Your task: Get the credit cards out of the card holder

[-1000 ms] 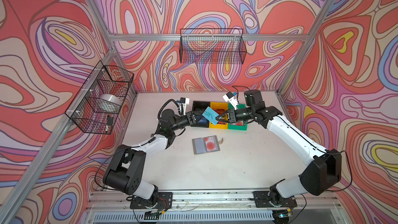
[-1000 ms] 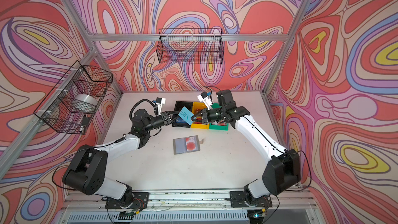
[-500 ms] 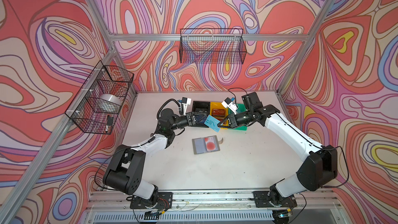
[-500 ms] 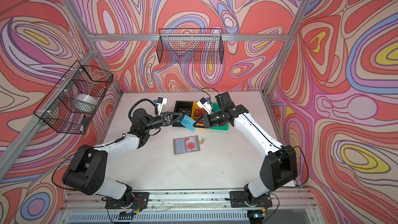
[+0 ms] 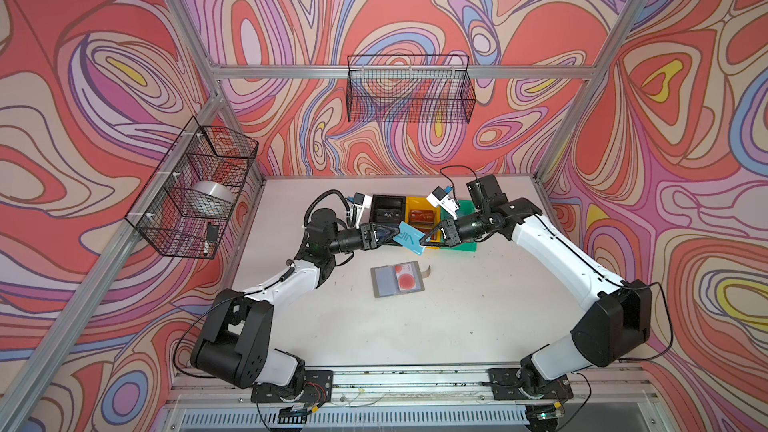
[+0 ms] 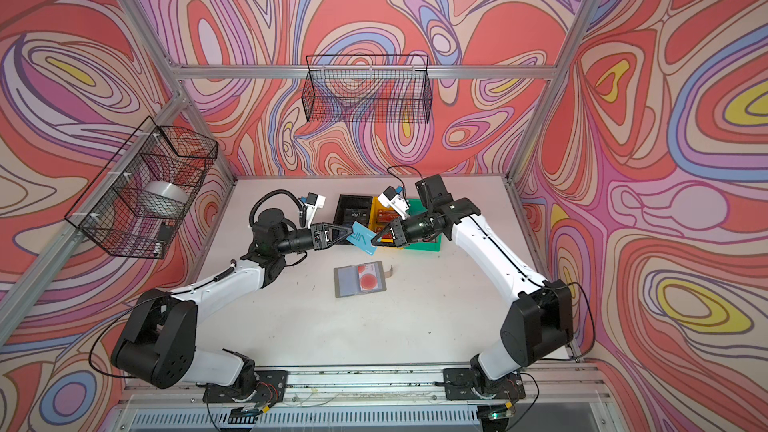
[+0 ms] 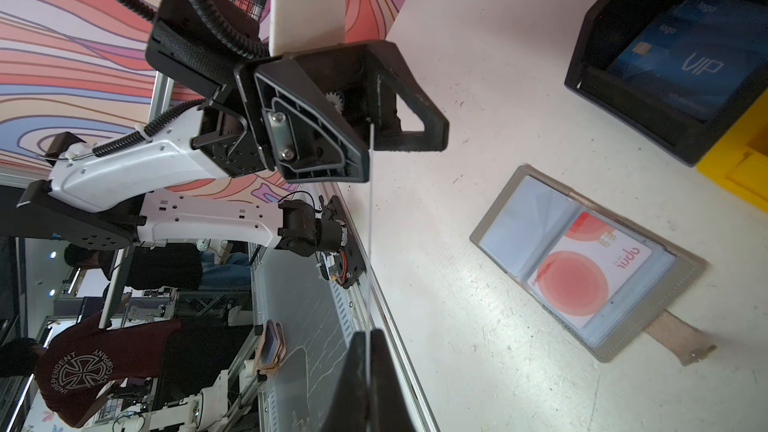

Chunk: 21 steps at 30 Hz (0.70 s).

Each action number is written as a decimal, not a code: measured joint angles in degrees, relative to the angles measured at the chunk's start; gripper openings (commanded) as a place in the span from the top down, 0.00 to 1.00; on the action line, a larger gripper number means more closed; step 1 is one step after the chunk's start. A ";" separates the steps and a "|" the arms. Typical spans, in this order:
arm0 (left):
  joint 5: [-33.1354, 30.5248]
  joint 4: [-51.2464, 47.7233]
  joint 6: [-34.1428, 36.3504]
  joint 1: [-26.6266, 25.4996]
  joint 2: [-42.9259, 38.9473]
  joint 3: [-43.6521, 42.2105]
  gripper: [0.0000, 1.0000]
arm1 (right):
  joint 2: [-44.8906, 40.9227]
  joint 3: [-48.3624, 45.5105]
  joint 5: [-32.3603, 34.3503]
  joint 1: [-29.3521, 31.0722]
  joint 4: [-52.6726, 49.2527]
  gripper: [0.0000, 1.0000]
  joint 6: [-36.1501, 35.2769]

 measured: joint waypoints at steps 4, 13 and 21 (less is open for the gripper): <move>1.29 0.09 -0.02 0.00 0.00 0.09 0.64 | 1.31 0.94 -0.68 0.00 -1.53 1.00 -1.46; 4.92 5.95 -4.39 -0.02 1.81 0.24 1.00 | 2.51 1.11 -1.11 -0.13 -2.56 1.00 -2.38; 5.68 9.75 -7.17 -0.04 3.17 0.37 1.00 | 2.82 1.11 -1.09 -0.66 -2.45 0.99 -2.34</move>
